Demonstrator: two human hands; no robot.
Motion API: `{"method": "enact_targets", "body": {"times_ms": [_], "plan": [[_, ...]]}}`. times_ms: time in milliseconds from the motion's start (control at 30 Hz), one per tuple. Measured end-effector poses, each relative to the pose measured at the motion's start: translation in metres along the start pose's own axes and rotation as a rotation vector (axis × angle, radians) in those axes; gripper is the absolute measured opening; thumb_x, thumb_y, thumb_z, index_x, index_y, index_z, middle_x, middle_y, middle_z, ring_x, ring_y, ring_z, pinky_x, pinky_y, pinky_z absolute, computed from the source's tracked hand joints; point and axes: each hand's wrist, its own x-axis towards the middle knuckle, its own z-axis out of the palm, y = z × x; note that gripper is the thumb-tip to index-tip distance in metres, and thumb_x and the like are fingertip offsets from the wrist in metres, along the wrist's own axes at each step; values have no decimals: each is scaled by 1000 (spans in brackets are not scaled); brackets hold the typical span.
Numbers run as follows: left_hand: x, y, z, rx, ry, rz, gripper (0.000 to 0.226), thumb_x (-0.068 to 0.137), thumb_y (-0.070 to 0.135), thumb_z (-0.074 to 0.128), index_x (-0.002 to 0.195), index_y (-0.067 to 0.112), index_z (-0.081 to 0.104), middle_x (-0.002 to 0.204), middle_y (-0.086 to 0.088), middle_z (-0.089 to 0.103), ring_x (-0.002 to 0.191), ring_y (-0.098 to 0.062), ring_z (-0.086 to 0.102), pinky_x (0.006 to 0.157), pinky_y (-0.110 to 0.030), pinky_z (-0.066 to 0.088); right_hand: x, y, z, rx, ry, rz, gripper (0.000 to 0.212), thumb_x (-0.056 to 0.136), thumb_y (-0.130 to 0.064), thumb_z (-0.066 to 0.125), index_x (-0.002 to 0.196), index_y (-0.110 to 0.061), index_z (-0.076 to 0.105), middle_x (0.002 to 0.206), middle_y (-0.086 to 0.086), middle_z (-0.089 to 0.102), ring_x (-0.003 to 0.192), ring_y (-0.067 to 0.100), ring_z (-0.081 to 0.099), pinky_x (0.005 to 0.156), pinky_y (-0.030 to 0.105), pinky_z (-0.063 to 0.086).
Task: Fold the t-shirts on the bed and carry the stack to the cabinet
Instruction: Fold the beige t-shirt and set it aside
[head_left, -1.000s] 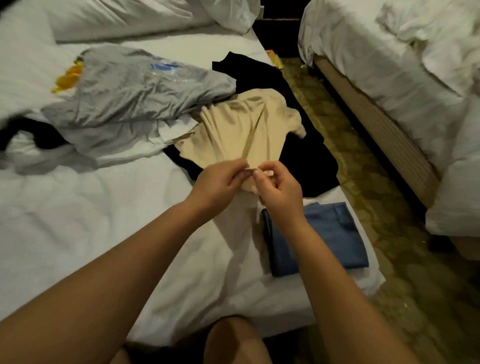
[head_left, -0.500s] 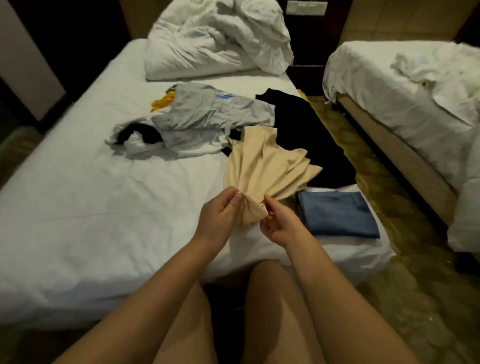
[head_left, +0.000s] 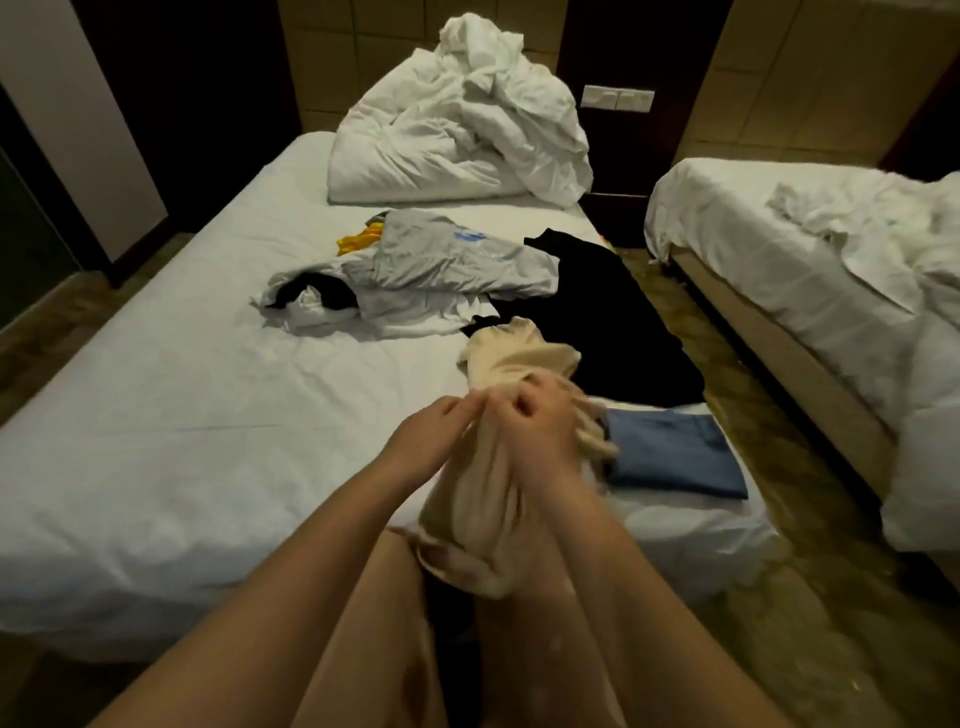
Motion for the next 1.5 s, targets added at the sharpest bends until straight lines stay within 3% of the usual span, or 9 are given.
{"method": "enact_targets", "body": {"times_ms": [100, 333, 467, 633, 900, 967, 1133, 1300, 1500], "plan": [[1, 9, 6, -561, -161, -165, 31, 92, 38, 51, 97, 13, 67, 85, -4, 69, 75, -14, 66, 66, -25, 53, -22, -3, 9, 51, -208, -91, 29, 76, -37, 47, 60, -17, 61, 77, -4, 51, 81, 22, 51, 73, 38, 40], [13, 4, 26, -347, -55, 71, 19, 93, 25, 54, 105, 18, 66, 108, -5, 68, 104, -19, 62, 96, -37, 47, -23, 43, 2, 379, 71, 294, 11, 93, -29, 52, 85, -31, 59, 103, 6, 61, 98, 19, 57, 87, 30, 46], [17, 23, 14, -394, -63, 176, 15, 94, 20, 51, 90, 20, 66, 89, 0, 68, 83, -11, 62, 80, -26, 49, -15, 74, 2, 346, -205, 352, 26, 98, -24, 45, 124, -24, 49, 122, -3, 55, 110, 12, 52, 88, 15, 41], [30, 42, -20, -491, 93, 218, 16, 94, 17, 51, 84, 20, 63, 69, 11, 68, 68, -3, 63, 68, -19, 50, -33, 89, 4, 101, -381, 215, 14, 94, -15, 52, 88, -21, 63, 84, -3, 64, 79, 11, 60, 74, 37, 50], [60, 26, -55, 765, 340, 33, 49, 81, 61, 53, 99, 15, 62, 121, -16, 56, 111, -36, 51, 85, -39, 44, 43, 25, -33, 227, 18, 190, 18, 96, -21, 50, 79, -14, 52, 72, -2, 51, 65, 6, 46, 57, 15, 36], [50, 37, -38, 632, 265, 208, 67, 80, 54, 60, 137, 22, 41, 139, -9, 41, 128, -29, 39, 101, -33, 36, 63, 0, -38, 276, -20, 153, 9, 93, -19, 54, 90, -11, 54, 76, -3, 52, 70, 9, 49, 64, 21, 41], [35, 69, -5, 309, -29, 514, 88, 76, 24, 74, 146, 32, 21, 140, 3, 43, 120, -14, 47, 92, -22, 40, 79, -39, -33, 440, -118, 224, 19, 97, -23, 46, 101, -7, 57, 93, 13, 59, 89, 26, 58, 83, 43, 48], [36, 66, -6, 108, 136, 526, 21, 86, 33, 62, 104, 40, 53, 99, 13, 61, 94, -8, 56, 76, -17, 42, 67, -39, -40, 1084, -204, 354, 17, 99, -26, 42, 98, -14, 54, 83, 8, 61, 77, 18, 60, 71, 28, 51], [43, 73, -18, -320, 331, 272, 18, 94, 27, 52, 109, 28, 61, 116, -3, 63, 112, -21, 57, 100, -40, 44, 28, 3, -28, 451, -428, 224, 14, 92, -19, 57, 106, -20, 58, 95, -4, 64, 86, 9, 61, 73, 20, 50]]}}
